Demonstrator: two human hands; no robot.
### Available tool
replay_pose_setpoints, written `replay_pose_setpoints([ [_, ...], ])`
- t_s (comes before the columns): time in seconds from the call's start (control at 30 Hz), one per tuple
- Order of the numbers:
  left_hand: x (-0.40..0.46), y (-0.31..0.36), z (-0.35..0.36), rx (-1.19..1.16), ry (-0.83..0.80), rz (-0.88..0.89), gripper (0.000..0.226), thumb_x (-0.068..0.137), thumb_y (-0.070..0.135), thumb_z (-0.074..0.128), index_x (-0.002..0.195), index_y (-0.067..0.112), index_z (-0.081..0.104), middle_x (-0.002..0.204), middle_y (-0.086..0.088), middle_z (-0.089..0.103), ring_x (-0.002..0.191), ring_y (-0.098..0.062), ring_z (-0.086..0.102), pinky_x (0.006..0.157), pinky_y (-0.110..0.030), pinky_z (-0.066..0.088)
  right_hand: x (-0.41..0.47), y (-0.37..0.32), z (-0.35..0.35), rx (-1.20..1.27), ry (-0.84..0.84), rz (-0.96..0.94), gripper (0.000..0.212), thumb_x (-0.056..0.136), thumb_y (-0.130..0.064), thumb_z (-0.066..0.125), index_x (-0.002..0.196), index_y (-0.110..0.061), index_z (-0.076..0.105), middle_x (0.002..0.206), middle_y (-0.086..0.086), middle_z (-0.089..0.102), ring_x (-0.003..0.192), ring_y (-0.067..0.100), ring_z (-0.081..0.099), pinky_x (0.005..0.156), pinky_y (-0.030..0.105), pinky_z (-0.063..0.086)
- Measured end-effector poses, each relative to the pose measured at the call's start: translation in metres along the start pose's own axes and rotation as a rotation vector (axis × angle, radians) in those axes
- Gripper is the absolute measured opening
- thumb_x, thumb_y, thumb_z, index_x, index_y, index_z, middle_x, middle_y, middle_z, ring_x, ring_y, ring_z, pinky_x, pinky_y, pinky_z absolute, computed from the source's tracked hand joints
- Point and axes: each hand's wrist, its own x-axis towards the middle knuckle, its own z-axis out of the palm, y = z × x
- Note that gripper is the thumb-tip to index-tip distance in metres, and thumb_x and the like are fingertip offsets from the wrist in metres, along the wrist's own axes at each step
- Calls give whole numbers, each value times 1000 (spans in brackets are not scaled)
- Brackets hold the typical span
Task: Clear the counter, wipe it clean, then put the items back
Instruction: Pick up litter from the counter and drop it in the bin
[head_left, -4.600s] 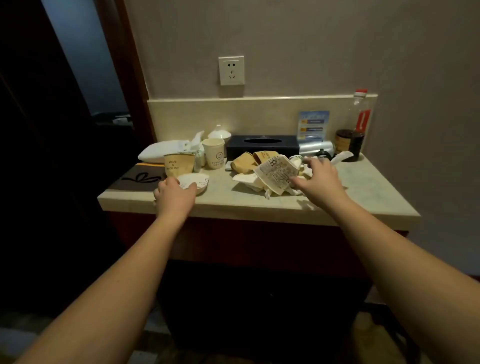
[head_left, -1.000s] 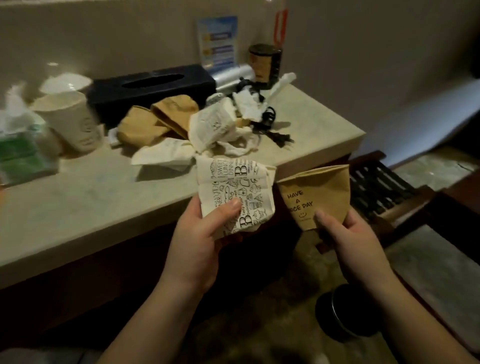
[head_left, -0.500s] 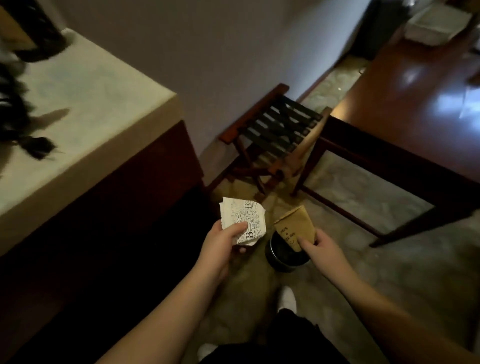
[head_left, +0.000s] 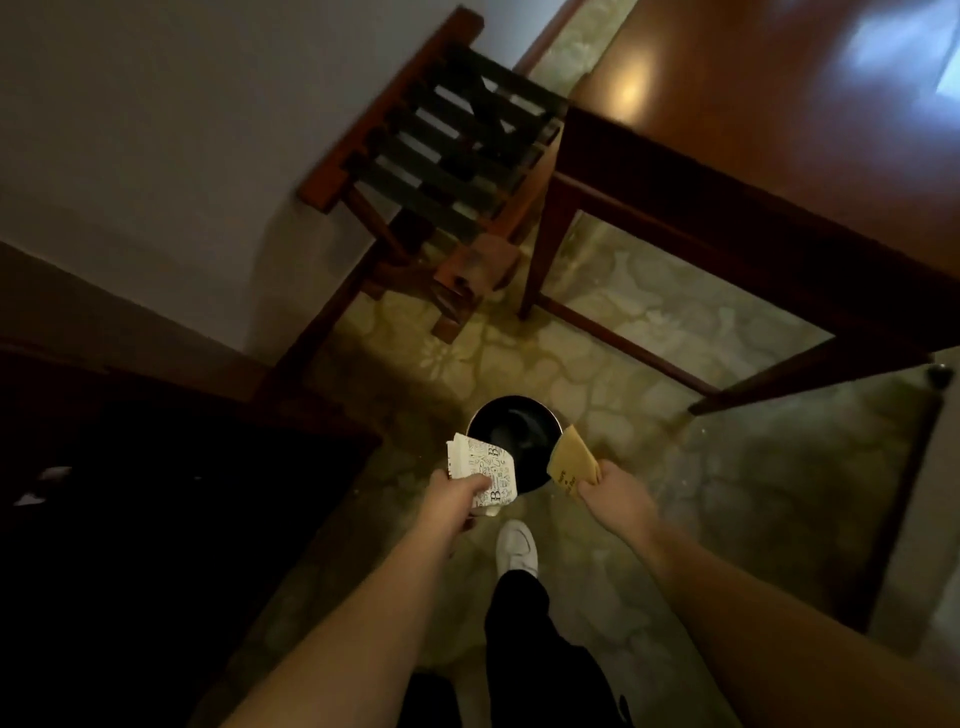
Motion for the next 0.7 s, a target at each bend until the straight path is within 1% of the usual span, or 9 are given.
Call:
replay_pose_setpoints([
  [0.1,36,-8,19,48,14,-42,48,84,17,69,124,9,44,116,-12,60,98,-29,63,62,-31,48,37,9,9,-62,-26,15,22,93,-32,48,107,-16,52,80,-6,54,65,6,52,49,24,36],
  [0.23,73,-17,35,75,37,-81,42,85,18,70,117,11,44,111,-10,61,98,-29,63,61,-30,48,80,14,25,-95,-64,24,23,93,-31,47,107,-15,56,82,-3,56,69,8,53,56,27,41],
  [0.3,88,-18,41,73,50,-88,42,85,20,71,116,12,44,107,-8,61,99,-29,63,61,-30,49,97,13,32,-105,-83,28,24,94,-31,47,109,-14,55,83,-2,56,70,9,53,55,26,40],
  [0.4,107,-20,49,83,49,-97,49,83,25,74,120,9,46,109,-8,60,99,-28,61,69,-34,53,115,9,39,-112,-85,10,29,95,-32,47,116,-13,51,84,-1,54,68,10,51,51,25,36],
  [0.47,113,-17,51,60,17,-117,67,81,31,76,133,9,40,121,-9,57,104,-28,59,80,-37,55,122,4,41,-82,-81,-18,37,94,-34,49,124,-13,48,93,1,55,76,14,54,54,26,38],
  [0.53,115,-13,51,50,9,-145,86,80,38,76,146,13,28,138,-12,47,118,-32,52,93,-42,51,125,2,40,-60,-83,-17,49,93,-37,51,136,-15,41,118,7,53,97,22,57,67,28,44],
  [0.57,115,-11,49,52,20,-156,90,81,40,75,149,13,23,143,-13,43,124,-34,48,99,-44,47,126,1,39,-67,-82,-19,54,93,-37,51,141,-17,38,128,9,50,106,25,56,73,30,45],
  [0.63,110,-9,42,82,40,-158,87,84,39,72,150,10,22,147,-15,39,129,-34,44,104,-46,42,122,3,38,-106,-76,-37,55,93,-36,50,143,-18,36,134,9,49,113,25,54,83,32,47],
  [0.7,100,-9,33,122,39,-141,77,88,33,68,148,9,27,145,-16,42,128,-34,45,104,-45,42,113,4,34,-147,-80,-50,50,95,-35,49,141,-16,40,131,8,53,110,22,54,84,30,45],
])
